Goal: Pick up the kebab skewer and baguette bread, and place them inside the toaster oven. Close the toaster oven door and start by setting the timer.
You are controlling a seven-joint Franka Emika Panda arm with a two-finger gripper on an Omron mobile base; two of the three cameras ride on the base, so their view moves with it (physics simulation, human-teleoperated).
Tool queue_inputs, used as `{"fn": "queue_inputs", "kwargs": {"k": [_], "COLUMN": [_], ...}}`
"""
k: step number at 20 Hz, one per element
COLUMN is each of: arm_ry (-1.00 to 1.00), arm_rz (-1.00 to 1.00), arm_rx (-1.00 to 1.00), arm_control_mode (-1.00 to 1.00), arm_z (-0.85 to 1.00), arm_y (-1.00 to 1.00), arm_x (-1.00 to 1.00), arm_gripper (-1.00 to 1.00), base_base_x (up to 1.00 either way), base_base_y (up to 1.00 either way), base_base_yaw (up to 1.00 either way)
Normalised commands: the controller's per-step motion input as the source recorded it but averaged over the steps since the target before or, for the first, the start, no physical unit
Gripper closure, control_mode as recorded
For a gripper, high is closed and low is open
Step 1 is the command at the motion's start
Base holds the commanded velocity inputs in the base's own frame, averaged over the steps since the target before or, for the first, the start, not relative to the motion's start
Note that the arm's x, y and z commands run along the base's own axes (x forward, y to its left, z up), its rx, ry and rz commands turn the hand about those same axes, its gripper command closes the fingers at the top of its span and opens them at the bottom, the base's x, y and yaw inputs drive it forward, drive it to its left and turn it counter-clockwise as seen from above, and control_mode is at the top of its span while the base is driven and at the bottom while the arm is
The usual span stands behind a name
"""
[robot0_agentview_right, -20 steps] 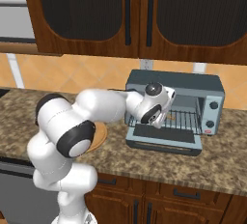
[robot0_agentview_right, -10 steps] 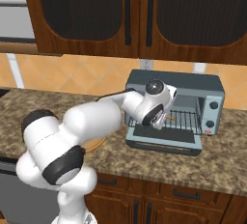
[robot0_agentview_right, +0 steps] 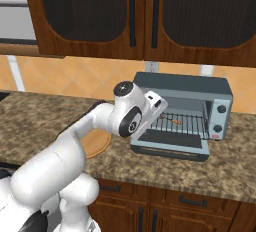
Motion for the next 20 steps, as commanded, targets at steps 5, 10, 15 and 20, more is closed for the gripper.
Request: {"fn": "queue_inputs", "kwargs": {"k": [5,10,15,20], "arm_ry": [0.0,0.0,0.01,0.0], "arm_rz": [-0.53,-0.48,-0.41,-0.23], "arm_rx": [0.21,0.32,0.4,0.36], "arm_control_mode": [-1.0,-1.0,-1.0,-1.0], "arm_z": [0.3,0.25,0.06,0.0], "arm_y": [0.79,0.78,0.86,1.0], "arm_x": [-0.68,-0.57,-0.37,0.02], "arm_gripper": [-1.0,-1.0,-1.0,-1.0], "base_base_x": [0.0,0.0,0.0,0.0], "base_base_y": [0.0,0.0,0.0,0.0], "base_base_yaw": [0.0,0.0,0.0,0.0]}}
